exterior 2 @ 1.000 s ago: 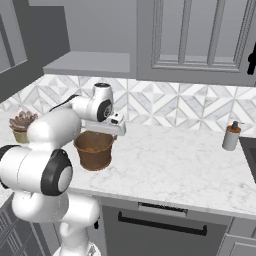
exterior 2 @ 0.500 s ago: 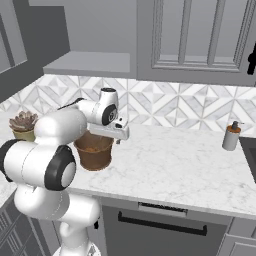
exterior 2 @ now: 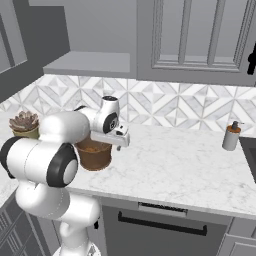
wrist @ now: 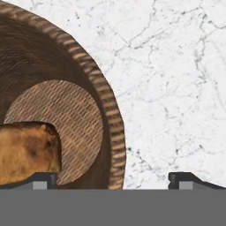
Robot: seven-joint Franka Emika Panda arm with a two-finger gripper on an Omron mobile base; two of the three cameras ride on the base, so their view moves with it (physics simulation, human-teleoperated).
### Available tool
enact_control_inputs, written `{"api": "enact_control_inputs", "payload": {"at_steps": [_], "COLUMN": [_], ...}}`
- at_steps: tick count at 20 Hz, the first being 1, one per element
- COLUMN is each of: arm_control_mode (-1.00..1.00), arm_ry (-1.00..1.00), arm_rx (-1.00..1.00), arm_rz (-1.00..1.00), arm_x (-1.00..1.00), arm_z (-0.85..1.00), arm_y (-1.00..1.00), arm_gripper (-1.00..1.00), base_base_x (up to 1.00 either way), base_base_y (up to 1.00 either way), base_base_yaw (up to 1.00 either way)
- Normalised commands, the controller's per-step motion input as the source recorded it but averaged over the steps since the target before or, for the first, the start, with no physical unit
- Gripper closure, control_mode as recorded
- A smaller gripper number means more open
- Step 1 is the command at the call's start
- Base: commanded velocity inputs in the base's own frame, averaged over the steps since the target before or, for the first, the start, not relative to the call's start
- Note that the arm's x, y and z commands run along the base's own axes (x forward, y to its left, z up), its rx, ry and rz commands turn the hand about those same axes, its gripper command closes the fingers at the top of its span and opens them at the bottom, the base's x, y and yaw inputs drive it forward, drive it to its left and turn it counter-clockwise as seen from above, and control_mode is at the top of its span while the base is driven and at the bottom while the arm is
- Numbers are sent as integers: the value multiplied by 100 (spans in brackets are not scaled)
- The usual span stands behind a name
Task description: Open the cabinet, pick up the bread from the cabinet and place it in the basket. Then move the basket to the dining counter.
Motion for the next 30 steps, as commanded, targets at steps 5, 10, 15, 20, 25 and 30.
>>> {"api": "enact_control_inputs", "payload": {"at_steps": [5,10,15,20,25,30], "arm_control_mode": [-100,-100,-100,-100,-100,-100], "arm_ry": [0,0,0,0,1,-2], "arm_rx": [0,0,0,0,0,6], "arm_rz": [0,0,0,0,0,-19], "arm_x": [0,0,0,0,0,-47], "arm_z": [-19,-11,-10,-10,-8,20], "arm_y": [0,4,10,17,10,7], "arm_gripper": [-100,-100,100,100,100,100], "base_base_x": [0,0,0,0,0,0], "base_base_y": [0,0,0,0,0,0], "base_base_yaw": [0,0,0,0,0,0]}}
